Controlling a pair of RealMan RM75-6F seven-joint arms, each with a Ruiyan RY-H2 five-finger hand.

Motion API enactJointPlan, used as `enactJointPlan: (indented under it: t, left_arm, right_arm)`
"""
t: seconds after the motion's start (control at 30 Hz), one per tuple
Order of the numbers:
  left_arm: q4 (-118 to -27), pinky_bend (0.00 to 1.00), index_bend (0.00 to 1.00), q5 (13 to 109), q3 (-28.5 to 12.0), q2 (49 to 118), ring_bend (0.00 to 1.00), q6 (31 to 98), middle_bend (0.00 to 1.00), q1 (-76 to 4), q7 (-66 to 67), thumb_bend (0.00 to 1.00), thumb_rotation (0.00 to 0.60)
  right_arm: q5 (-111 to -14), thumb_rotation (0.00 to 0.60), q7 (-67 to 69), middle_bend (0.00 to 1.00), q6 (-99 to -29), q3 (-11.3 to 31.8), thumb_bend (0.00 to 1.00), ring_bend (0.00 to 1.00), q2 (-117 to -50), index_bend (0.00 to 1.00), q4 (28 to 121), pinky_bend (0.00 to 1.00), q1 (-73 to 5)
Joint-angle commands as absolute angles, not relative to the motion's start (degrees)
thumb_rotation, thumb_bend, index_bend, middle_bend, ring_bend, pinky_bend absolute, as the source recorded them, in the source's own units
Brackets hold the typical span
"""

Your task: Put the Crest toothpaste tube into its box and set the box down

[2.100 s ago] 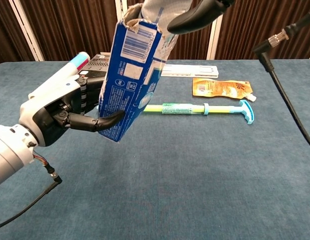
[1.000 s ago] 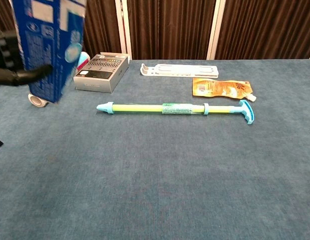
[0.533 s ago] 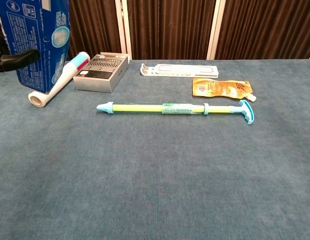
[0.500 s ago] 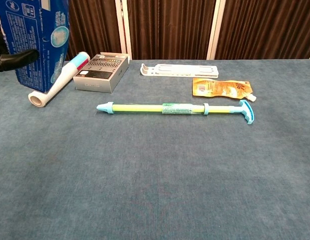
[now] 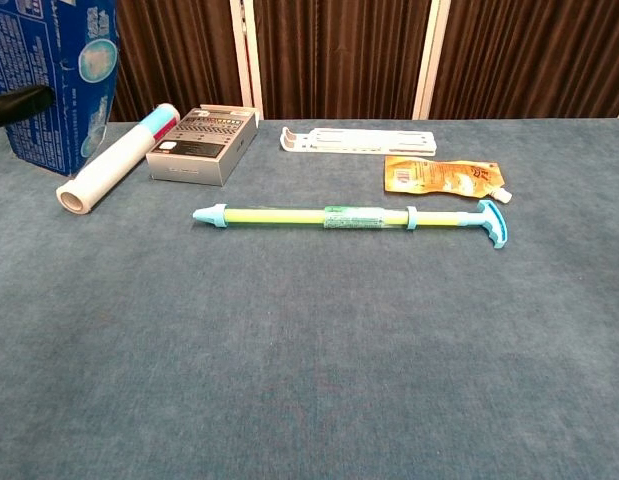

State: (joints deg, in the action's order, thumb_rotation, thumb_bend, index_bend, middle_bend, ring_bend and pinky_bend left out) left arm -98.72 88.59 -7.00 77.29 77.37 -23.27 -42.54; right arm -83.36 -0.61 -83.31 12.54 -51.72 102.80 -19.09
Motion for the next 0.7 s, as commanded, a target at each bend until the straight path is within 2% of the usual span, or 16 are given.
enactJointPlan:
  t: [0.03,0.37,0.53,0.63,0.7]
  left_arm:
    - [-99.0,0.07,0.43,88.9,-6.9,77.1,0.09,77.6,0.39,-23.2,-43.2,0.46,0.6]
    - [-97.8,0.07,0.4,89.5,-6.3,77.8,0.08,77.7,0.34,-23.2,-45.1,0.36,0.6]
    - [-97.1,0.07,0.39,89.6,-6.2,78.3,0.07,77.5,0.33,-23.3,-45.2,0.35,0.6]
    - [-96.9,0.07,0.41,89.7,-6.1,78.5,0.08,77.4,0.37,-23.4,-45.0,0.35,0.6]
    - [-97.0,0.08,0.45,89.5,-6.3,78.7,0.1,77.7,0.45,-23.3,-44.5,0.39,0.6]
  right_arm:
    - [-83.4,0.6,0.5,0.15,-83.1,11.9,0.17,0.14,-52.9,0.24,100.9,0.0,-18.5]
    - [-84.1,0.6,0.2,0.15,-83.5,12.1,0.16,0.14,-52.8,0.24,101.5,0.0,-18.4]
    - [-83.9,0.6,-0.2,0.15,-83.4,12.2,0.16,0.14,-52.0,0.24,102.5,0.0,-18.0]
    - [-83.7,0.6,-0.3,0.15,-83.3,12.2,0.16,0.14,-51.6,0.24,102.9,0.0,-17.8]
    - [-83.5,0.6,0.1,0.15,-83.2,12.2,0.17,0.14,-51.5,0.24,103.2,0.0,-17.7]
